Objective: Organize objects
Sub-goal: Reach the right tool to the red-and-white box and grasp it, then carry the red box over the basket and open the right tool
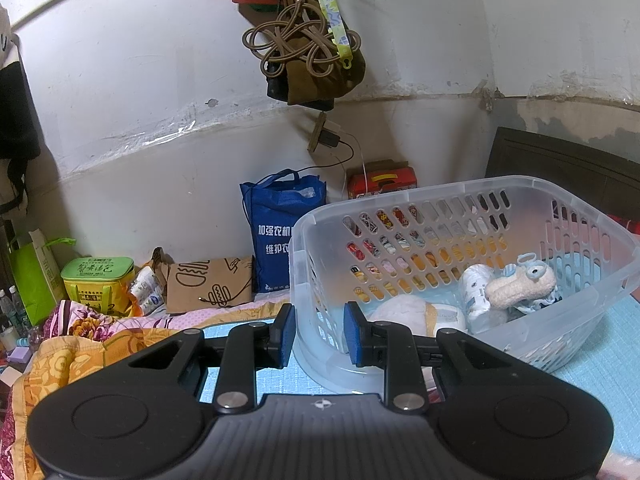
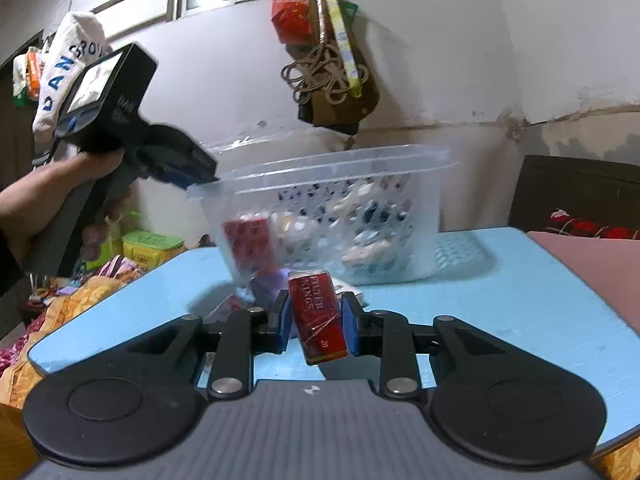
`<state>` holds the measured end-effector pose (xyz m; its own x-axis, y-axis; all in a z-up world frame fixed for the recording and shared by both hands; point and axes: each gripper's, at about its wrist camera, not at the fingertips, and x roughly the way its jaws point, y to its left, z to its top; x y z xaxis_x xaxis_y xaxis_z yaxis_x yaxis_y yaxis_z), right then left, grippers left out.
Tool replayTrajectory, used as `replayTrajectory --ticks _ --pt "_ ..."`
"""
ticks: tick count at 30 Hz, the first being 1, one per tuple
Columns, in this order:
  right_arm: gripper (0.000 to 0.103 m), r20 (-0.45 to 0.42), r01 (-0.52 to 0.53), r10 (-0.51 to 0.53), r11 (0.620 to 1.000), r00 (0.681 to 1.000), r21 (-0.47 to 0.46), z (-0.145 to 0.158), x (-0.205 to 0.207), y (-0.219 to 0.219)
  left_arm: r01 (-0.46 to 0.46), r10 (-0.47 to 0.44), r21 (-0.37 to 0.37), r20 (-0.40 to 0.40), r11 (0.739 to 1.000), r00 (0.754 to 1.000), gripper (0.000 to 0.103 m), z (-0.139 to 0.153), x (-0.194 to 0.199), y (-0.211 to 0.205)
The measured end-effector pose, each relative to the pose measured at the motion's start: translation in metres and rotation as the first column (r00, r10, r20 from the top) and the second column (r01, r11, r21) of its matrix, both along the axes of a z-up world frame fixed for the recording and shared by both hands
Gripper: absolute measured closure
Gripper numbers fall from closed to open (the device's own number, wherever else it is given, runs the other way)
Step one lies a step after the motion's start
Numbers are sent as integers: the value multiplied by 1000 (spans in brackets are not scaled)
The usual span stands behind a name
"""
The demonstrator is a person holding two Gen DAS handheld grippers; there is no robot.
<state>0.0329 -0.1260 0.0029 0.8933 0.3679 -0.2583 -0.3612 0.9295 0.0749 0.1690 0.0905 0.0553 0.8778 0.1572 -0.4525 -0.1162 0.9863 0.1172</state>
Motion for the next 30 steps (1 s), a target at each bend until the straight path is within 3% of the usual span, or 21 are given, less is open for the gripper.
replayTrajectory --ticks 11,16,19,25,30 --pt "74 74 35 -36 999 997 4 30 8 -21 0 0 -1 0 1000 1000 73 0 0 0" --pt "74 149 -4 -1 999 989 32 76 20 -25 1 -1 0 0 1000 1000 73 0 0 0" --pt "74 188 -15 15 1000 982 -1 106 42 -14 1 -1 -2 -2 1000 1000 73 0 0 -1" --pt "74 137 -44 49 998 989 -38 145 108 16 0 0 1 -3 1000 1000 73 1 -1 -2" --pt "74 60 -45 50 996 997 -74 136 144 31 1 -1 -2 -3 1000 1000 73 0 -1 -2"
